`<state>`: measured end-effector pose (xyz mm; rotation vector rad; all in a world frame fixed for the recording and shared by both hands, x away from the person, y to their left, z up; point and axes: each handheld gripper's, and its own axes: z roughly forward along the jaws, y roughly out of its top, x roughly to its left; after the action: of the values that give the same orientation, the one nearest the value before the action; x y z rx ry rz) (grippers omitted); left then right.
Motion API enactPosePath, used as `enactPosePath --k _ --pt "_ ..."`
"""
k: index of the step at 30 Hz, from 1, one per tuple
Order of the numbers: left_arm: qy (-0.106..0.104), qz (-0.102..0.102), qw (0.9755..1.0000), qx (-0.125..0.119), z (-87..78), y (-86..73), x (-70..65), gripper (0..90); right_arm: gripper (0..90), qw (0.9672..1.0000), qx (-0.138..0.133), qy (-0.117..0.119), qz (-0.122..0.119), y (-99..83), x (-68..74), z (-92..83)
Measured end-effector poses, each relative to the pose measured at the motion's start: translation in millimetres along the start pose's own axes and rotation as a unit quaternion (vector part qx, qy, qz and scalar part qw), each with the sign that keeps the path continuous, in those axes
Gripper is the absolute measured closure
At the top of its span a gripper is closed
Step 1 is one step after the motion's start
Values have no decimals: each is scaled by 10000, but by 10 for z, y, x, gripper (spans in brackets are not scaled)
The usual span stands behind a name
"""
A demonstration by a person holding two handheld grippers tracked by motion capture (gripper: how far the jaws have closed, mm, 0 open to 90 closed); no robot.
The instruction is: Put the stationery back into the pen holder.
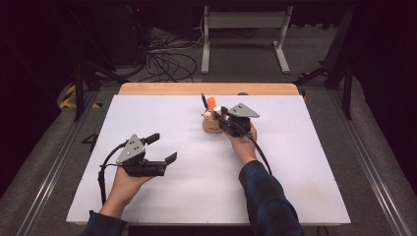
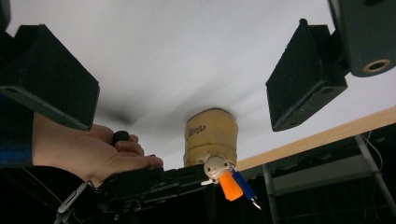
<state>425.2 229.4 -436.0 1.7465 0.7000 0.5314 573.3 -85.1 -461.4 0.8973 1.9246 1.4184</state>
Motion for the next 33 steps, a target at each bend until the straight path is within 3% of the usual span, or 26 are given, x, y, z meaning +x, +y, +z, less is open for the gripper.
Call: enactPosePath --k 9,18,33 --pt "10 16 10000 16 -7 0 14 104 518 9999 59 115 113 -6 -28 -1" --pt "61 18 10000 18 -17 -2 33 103 365 9995 57 201 220 -5 -50 -15" --pt "110 13 9999 1 -26 -3 52 104 188 9989 33 299 367 64 -40 -168"
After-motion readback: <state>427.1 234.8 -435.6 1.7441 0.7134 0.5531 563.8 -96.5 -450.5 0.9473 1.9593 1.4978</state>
